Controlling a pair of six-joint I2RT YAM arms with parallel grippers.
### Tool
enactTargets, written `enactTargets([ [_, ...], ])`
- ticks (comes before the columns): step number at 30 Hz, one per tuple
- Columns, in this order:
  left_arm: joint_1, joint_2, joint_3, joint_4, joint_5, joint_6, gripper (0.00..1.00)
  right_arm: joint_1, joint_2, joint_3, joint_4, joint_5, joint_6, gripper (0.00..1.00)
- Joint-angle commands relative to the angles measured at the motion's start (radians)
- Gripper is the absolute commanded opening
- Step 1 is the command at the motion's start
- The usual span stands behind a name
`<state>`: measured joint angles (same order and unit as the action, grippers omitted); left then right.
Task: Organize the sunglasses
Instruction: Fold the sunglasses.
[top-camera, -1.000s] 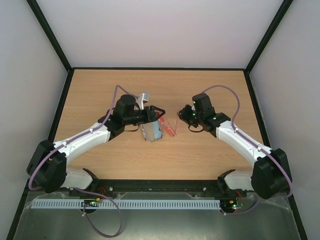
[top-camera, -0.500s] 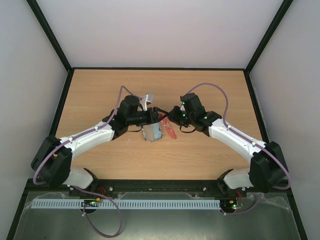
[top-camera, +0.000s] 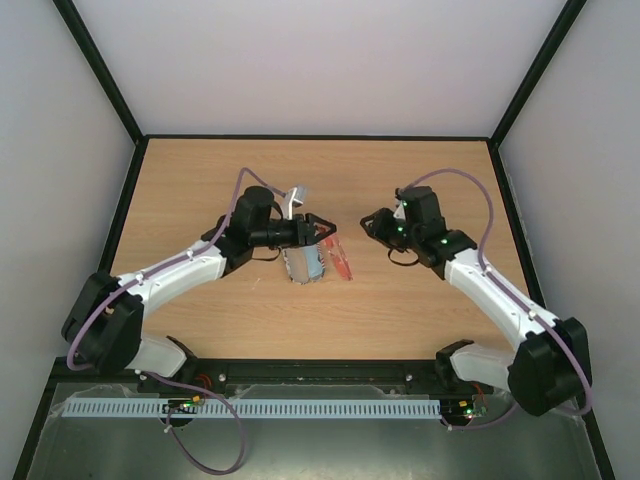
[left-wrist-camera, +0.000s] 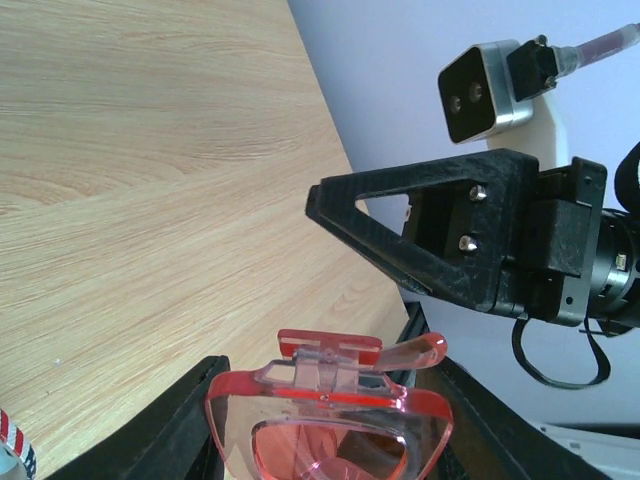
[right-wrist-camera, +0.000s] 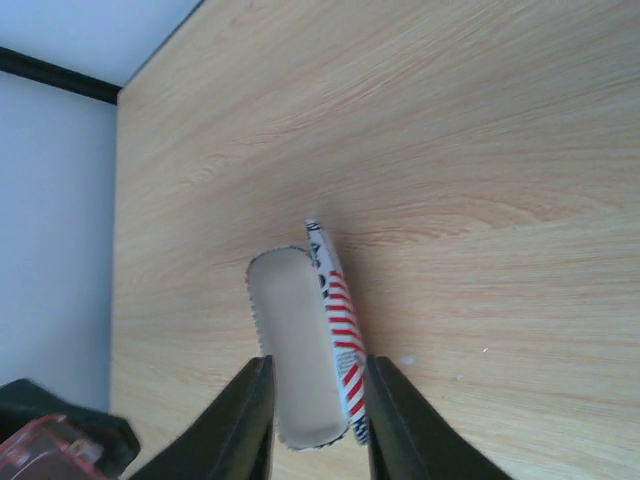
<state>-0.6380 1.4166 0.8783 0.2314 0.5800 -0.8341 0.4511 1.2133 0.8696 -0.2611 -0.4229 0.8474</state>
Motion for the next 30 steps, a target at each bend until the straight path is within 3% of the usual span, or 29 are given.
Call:
enactTargets([
  [1, 0.028, -0.034, 0.032, 0.006, 0.174, 0.043, 0.47, -0.018, -0.121, -0.034, -0.018, -0.098, -0.086, 0.31],
  [5, 0.034, -0.026, 0.031, 0.019, 0.317, 0.042, 0.48, -0.019, -0.263, -0.125, 0.115, -0.289, -0.063, 0.41],
  [9, 0.035, -0.022, -0.007, 0.151, 0.442, -0.043, 0.48, -0.019, -0.339, -0.222, 0.261, -0.524, 0.006, 0.41],
  [13, 0.034, -0.022, -0.036, 0.224, 0.523, -0.106, 0.48, -0.019, -0.377, -0.262, 0.263, -0.677, -0.007, 0.41],
  [17, 0.032, -0.018, -0.067, 0.343, 0.592, -0.188, 0.49, -0.019, -0.414, -0.231, 0.107, -0.702, -0.124, 0.41],
  [22, 0.032, -0.009, -0.087, 0.379, 0.626, -0.214, 0.49, -0.017, -0.475, -0.262, 0.166, -0.733, -0.052, 0.42],
  [30, 0.028, 0.027, -0.105, 0.565, 0.663, -0.354, 0.50, 0.032, -0.478, -0.275, 0.097, -0.724, -0.096, 0.45],
])
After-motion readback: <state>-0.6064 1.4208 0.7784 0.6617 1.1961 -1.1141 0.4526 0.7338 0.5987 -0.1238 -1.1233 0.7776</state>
